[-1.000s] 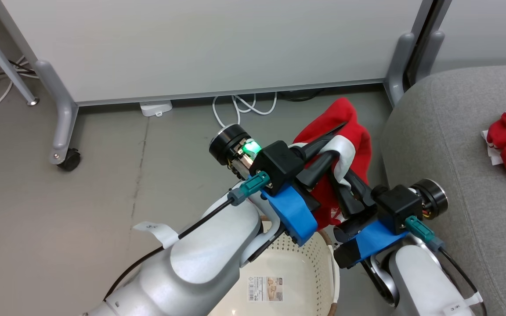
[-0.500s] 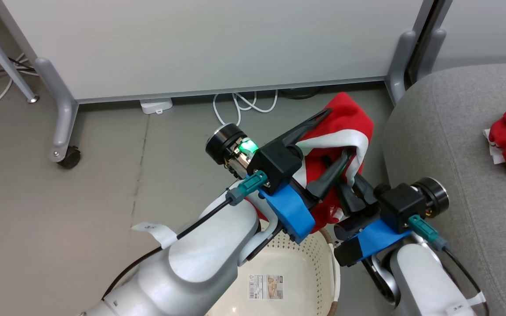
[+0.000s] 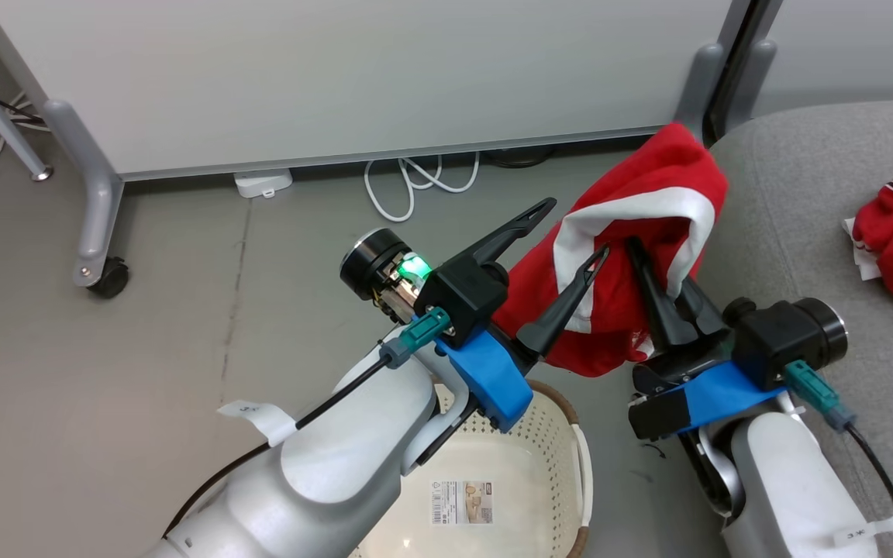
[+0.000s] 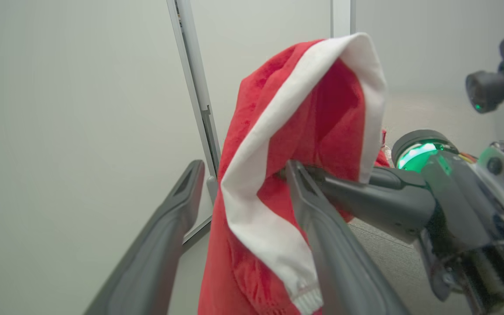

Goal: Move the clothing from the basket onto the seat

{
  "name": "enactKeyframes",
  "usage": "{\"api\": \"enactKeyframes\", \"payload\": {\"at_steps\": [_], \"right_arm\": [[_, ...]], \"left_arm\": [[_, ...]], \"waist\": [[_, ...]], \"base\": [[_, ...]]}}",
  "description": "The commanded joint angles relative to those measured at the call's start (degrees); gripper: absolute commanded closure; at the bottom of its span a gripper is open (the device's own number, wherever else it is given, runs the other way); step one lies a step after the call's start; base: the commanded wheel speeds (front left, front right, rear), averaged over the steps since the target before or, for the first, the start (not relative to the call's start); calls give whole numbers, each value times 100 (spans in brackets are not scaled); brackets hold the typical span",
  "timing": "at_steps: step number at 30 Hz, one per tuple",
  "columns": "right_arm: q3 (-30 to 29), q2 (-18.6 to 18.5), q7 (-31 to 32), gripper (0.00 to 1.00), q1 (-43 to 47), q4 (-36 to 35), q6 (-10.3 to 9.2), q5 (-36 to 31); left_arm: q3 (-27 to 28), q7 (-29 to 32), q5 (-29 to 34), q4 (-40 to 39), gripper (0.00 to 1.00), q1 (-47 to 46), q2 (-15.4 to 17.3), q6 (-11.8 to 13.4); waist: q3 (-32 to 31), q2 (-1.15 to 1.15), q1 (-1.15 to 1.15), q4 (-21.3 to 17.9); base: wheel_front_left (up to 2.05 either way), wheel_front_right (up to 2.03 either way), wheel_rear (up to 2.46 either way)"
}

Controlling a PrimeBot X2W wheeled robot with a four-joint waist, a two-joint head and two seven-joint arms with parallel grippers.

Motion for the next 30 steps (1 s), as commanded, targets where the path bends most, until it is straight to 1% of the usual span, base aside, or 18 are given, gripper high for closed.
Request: {"api": "enactKeyframes", "payload": {"at_steps": [1,3,11,19,27,30], "right_arm": [[-42,-29,-4,100,51,-33,3,-8],[-105,-41,-4,100,43,-52,3,-10],[-381,-64,-4,100,44,-181,2,-1],[-762,-46,-4,100,162,-341,3,7],[-970,-14,-4,100,301,-484,2,3],[-1017,-1,-4,100,350,-525,3,-2]], "left_arm": [[11,-27,16,-15,0,32,39,26],[2,-28,24,-33,0,37,53,32],[-49,-34,67,-98,0,19,148,62],[-144,-19,85,-121,0,12,187,62],[-278,27,100,-117,0,10,199,47],[-309,29,100,-111,0,1,197,44]], "waist": [[14,0,0,-46],[37,0,0,-108],[207,0,0,-556],[337,0,0,-973],[425,0,0,-1387],[445,0,0,-1486]], "base": [[0,0,0],[0,0,0],[0,0,0],[0,0,0],[0,0,0],[0,0,0]]}}
